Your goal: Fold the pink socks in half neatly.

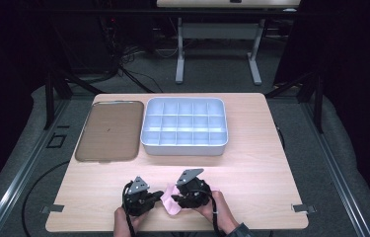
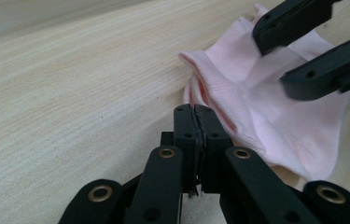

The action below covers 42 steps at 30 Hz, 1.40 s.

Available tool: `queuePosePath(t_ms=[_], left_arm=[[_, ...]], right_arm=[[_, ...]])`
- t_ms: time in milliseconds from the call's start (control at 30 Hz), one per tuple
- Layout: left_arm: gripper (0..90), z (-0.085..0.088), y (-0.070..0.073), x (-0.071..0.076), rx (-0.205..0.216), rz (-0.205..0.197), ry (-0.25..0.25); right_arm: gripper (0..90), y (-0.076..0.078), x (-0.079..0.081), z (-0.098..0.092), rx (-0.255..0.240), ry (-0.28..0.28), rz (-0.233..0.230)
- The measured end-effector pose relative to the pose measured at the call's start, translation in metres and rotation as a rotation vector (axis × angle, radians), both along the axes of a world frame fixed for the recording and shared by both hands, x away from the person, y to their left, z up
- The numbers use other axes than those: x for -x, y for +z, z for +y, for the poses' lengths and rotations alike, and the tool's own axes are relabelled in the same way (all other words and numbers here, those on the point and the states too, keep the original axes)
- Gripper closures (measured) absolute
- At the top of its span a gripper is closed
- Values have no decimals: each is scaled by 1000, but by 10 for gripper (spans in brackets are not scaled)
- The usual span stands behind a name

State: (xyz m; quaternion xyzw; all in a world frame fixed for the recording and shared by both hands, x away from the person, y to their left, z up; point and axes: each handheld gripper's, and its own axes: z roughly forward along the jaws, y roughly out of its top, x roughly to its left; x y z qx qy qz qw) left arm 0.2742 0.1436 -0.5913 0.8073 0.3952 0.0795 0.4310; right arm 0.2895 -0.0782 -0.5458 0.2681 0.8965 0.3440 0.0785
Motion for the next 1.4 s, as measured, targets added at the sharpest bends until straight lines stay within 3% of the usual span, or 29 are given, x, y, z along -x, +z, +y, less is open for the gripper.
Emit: queuePosePath(t_ms=[267,467,667,767,833,967,1133,1400], left_arm=[[819,1,0,0,3,-5,2],[678,7,2,-1,40,11,24],[686,21,20,6,87,-45,67],[707,18,31,9,93,-75,38],[719,10,35,11,88,-81,-10],[740,-6,32,14,67,-69,-76],[788,-14,14,12,4,-46,-91],[827,-12,5,11,0,-57,-102]], right_arm=[[450,7,4,-46,-40,-141,-16],[450,2,5,-79,-50,-249,-4],[456,-1,8,-99,-43,-314,3],[459,-4,8,-106,-51,-335,6],[466,-6,8,-109,-55,-354,12],[497,-9,7,-112,-48,-375,24],[562,-14,4,-113,-25,-385,30],[613,-22,2,-112,-5,-388,60]])
